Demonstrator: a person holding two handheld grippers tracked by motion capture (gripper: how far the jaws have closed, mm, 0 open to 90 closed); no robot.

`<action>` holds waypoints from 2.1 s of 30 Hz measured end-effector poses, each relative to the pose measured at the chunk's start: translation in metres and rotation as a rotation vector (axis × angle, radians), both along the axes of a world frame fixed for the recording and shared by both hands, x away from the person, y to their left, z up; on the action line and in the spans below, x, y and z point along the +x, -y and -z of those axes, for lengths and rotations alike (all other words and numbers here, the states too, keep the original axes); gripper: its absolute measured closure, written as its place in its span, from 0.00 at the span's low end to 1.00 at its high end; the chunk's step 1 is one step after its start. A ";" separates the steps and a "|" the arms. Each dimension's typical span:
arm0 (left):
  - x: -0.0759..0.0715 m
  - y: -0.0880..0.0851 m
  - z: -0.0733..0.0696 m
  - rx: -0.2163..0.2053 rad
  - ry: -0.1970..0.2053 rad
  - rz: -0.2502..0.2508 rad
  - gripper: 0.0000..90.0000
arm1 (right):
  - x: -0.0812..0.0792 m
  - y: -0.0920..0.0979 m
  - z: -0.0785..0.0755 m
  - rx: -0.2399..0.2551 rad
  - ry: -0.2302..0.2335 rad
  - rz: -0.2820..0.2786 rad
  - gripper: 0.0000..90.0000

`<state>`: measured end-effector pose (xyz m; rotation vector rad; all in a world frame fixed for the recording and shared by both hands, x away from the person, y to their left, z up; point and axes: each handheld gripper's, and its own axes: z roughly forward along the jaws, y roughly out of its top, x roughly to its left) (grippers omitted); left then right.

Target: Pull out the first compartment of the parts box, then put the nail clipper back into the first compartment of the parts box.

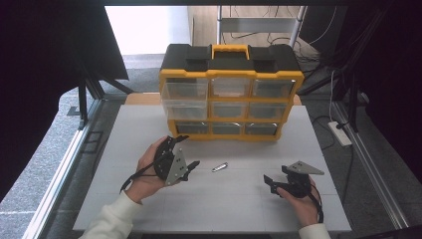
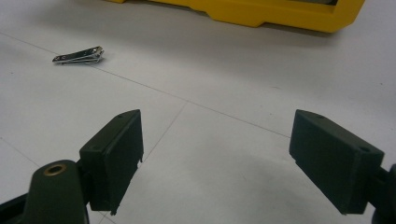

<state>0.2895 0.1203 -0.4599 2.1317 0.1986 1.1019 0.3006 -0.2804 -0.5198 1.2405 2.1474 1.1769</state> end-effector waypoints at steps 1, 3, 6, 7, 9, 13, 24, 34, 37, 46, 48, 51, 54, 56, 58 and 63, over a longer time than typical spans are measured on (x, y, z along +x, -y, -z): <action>0.000 0.001 0.000 -0.007 -0.010 0.003 0.17 | 0.000 0.000 0.000 -0.003 0.001 0.003 0.20; 0.001 0.001 0.001 -0.021 -0.031 0.008 0.17 | -0.001 0.001 -0.001 -0.001 0.002 0.002 0.20; 0.001 0.002 0.000 -0.041 -0.051 0.011 0.17 | -0.001 0.001 -0.001 0.004 0.003 0.004 0.20; 0.002 0.001 0.000 -0.048 -0.062 0.010 0.17 | -0.001 0.002 -0.001 0.004 0.003 0.004 0.20; 0.002 0.000 0.000 -0.063 -0.080 0.008 0.17 | -0.001 0.002 0.000 0.004 0.002 0.005 0.20; 0.004 -0.001 0.001 -0.081 -0.113 0.013 0.17 | -0.001 0.002 0.000 0.005 0.001 0.005 0.20; 0.010 -0.005 0.000 -0.174 -0.215 0.025 0.17 | 0.000 0.002 0.000 0.009 -0.004 0.003 0.20; 0.014 -0.002 0.001 -0.221 -0.289 0.037 0.17 | -0.001 0.002 -0.001 0.014 0.001 0.001 0.20; 0.016 -0.003 0.001 -0.217 -0.297 0.024 0.17 | -0.002 0.003 0.000 0.020 0.000 -0.001 0.20; 0.021 -0.002 0.000 -0.242 -0.351 0.009 0.17 | -0.004 0.000 -0.005 0.026 0.019 -0.006 0.19; 0.023 -0.001 0.000 -0.243 -0.364 0.010 0.17 | -0.005 -0.001 -0.006 0.025 0.018 -0.003 0.19; 0.025 0.000 -0.002 -0.248 -0.372 0.014 0.17 | -0.005 0.000 -0.006 0.027 0.015 0.000 0.19; 0.030 0.002 -0.004 -0.249 -0.374 0.012 0.17 | -0.004 0.000 -0.005 0.025 0.014 0.003 0.19; 0.033 0.003 -0.004 -0.250 -0.385 0.010 0.17 | -0.005 0.001 -0.005 0.020 0.015 0.004 0.19; 0.037 0.007 -0.003 -0.260 -0.406 0.016 0.18 | -0.006 0.002 -0.005 0.025 0.017 0.004 0.19; 0.045 0.014 -0.002 -0.258 -0.434 0.023 0.18 | -0.007 0.004 -0.005 0.026 0.017 0.008 0.19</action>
